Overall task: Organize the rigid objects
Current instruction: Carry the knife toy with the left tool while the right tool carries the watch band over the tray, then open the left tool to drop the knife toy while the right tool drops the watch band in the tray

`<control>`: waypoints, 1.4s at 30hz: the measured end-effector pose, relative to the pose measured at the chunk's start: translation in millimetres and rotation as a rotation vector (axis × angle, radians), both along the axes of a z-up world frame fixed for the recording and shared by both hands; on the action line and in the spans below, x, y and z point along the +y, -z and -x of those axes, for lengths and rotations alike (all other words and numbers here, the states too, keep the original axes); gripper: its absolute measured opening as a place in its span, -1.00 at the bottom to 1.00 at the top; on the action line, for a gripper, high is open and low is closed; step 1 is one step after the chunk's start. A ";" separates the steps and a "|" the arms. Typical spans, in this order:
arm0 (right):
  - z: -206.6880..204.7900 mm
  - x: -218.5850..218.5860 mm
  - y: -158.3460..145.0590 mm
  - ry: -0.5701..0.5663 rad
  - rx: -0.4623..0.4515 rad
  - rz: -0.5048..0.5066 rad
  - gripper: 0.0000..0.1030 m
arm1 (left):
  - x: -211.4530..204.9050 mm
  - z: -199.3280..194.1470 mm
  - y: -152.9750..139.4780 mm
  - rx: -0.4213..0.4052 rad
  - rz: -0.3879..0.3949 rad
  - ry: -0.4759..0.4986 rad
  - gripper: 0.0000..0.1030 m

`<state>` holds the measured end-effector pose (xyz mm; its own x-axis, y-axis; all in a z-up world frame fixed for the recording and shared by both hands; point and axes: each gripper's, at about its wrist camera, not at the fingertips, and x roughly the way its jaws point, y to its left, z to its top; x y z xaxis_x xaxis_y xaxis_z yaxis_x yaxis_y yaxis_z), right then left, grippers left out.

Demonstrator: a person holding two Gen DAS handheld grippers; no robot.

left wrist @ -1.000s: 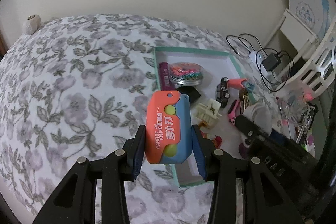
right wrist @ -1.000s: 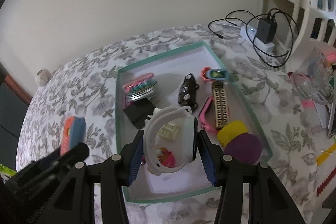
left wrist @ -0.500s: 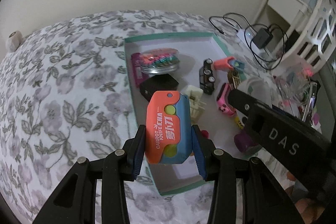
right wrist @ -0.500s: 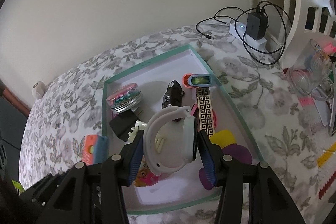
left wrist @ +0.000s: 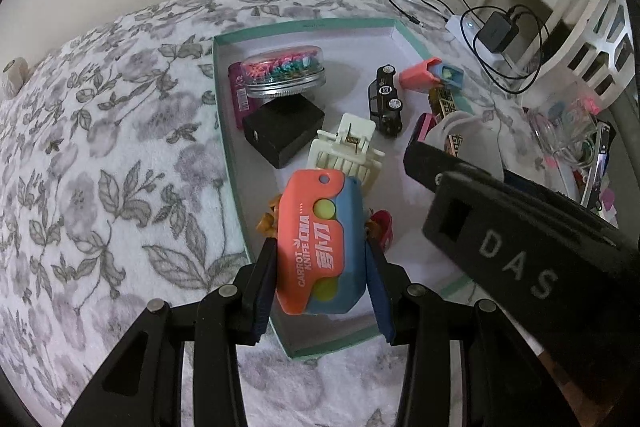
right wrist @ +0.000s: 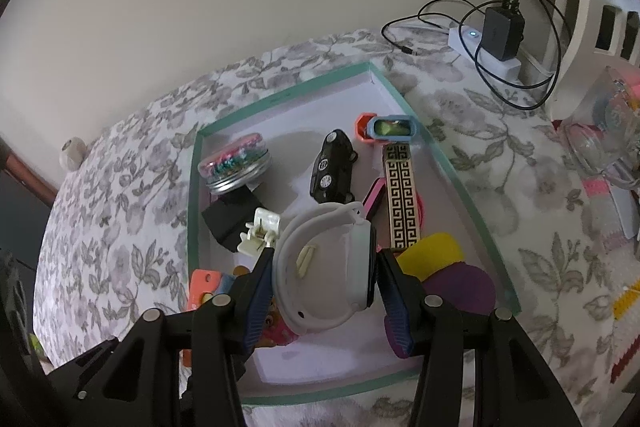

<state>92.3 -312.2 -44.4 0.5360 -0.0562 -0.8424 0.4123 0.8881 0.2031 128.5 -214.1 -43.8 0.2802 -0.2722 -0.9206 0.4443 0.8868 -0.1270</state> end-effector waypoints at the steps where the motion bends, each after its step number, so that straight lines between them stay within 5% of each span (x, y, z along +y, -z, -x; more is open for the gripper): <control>1: -0.5 1.0 1.3 -0.005 0.006 0.002 0.04 | 0.3 -0.2 1.5 0.005 -0.004 -0.002 -0.15; 25: -6.1 7.4 20.2 -0.039 0.080 -0.012 0.07 | 1.2 -0.6 17.8 0.053 -0.040 -0.008 -0.15; 33: -5.5 7.2 20.2 -0.040 0.080 -0.011 0.07 | -4.5 2.3 15.6 0.041 -0.048 0.015 0.08; 42: -2.2 6.7 13.0 -0.027 0.062 -0.012 0.21 | 1.9 1.0 7.0 0.031 -0.030 0.004 0.10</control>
